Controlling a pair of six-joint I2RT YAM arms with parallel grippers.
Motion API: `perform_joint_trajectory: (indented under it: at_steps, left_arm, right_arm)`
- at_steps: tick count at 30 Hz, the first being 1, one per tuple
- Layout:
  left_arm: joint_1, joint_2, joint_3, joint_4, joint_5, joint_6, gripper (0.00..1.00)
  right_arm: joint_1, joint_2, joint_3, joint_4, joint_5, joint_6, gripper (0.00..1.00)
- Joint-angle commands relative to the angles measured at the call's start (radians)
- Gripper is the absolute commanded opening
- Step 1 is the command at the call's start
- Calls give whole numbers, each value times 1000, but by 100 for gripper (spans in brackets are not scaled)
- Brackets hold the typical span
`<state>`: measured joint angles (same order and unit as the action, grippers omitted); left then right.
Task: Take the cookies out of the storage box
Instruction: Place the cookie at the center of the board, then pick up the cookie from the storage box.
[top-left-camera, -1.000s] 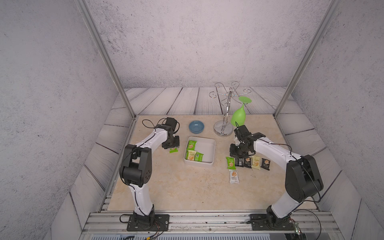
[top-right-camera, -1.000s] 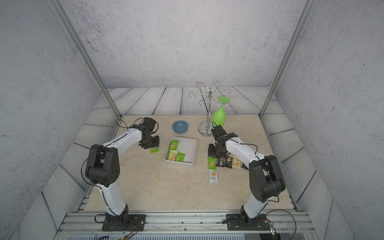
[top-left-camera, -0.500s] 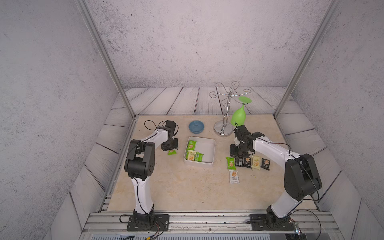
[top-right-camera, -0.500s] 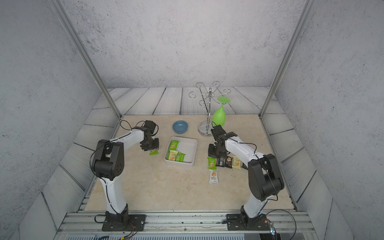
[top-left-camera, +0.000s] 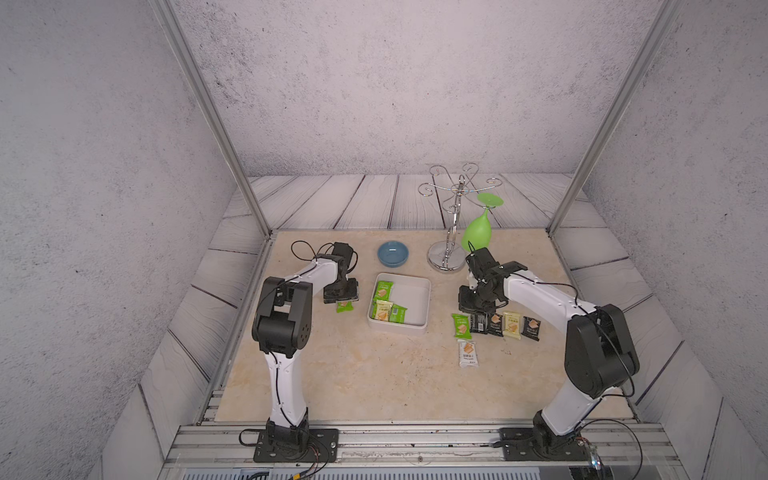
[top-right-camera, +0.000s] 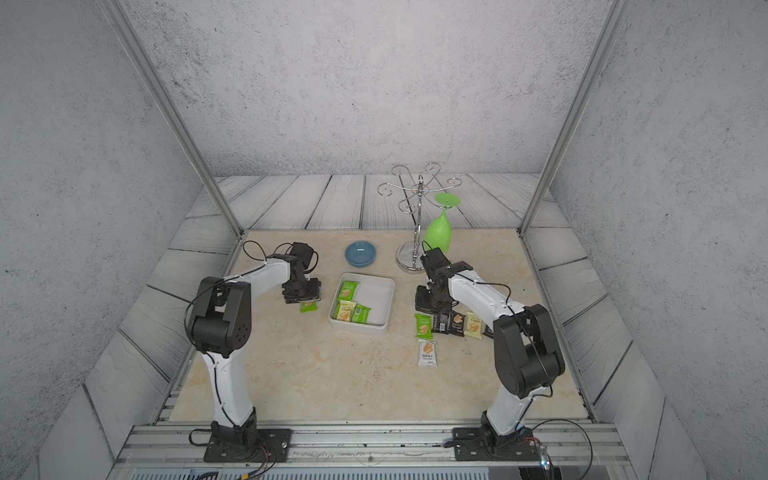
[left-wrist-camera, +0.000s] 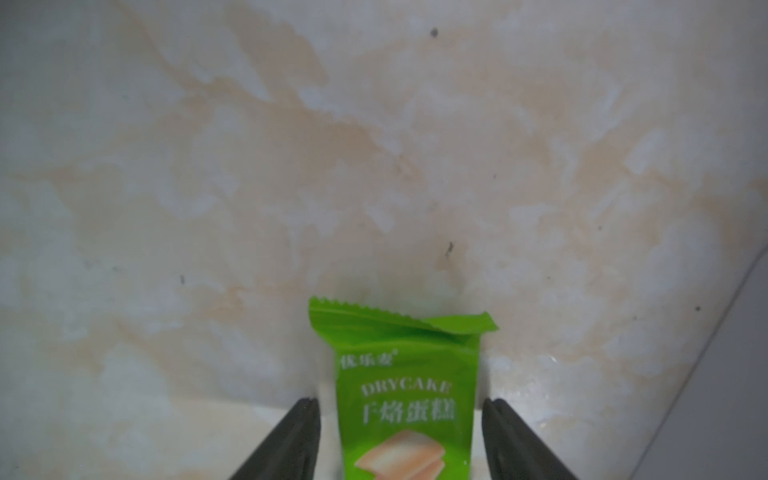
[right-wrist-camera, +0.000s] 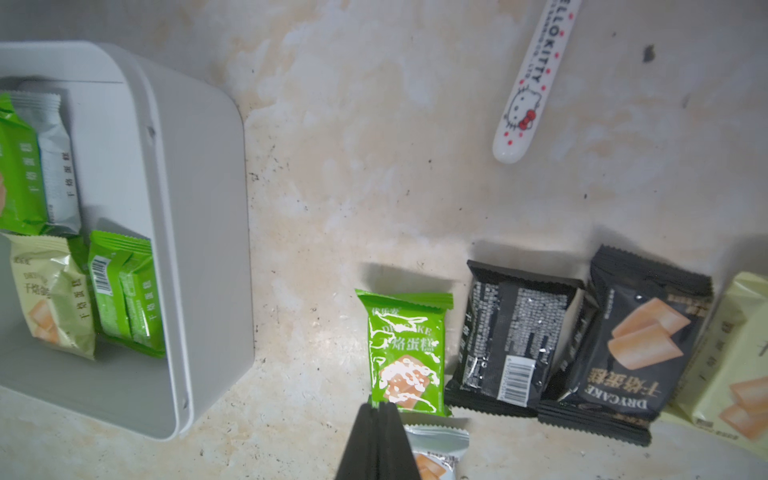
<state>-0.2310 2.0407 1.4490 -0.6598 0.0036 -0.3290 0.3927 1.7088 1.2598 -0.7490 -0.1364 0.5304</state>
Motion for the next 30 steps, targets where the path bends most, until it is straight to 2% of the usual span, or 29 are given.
perform_joint_trajectory:
  at_steps: [1, 9, 17, 20, 25, 30]
  left_arm:
    - [1, -63, 42, -60, 0, 0, 70]
    - [-54, -210, 11, -91, 70, -53, 72]
    - [-181, -356, -103, -45, 185, -158, 72]
    - [-246, -370, -130, -20, 226, -207, 72]
    - [-347, -337, -126, -1, 234, -241, 71]
    - [-382, -278, -99, 3, 228, -246, 70]
  right_arm:
    - [5, 26, 27, 1, 5, -19, 7]
    - [5, 18, 24, 31, -9, -13, 7]
    - [4, -29, -34, 61, -16, 21, 7]
    - [5, -47, -52, 68, -10, 29, 7]
    - [4, -69, -59, 59, 1, 34, 7]
    - [3, -70, -57, 40, 16, 18, 7]
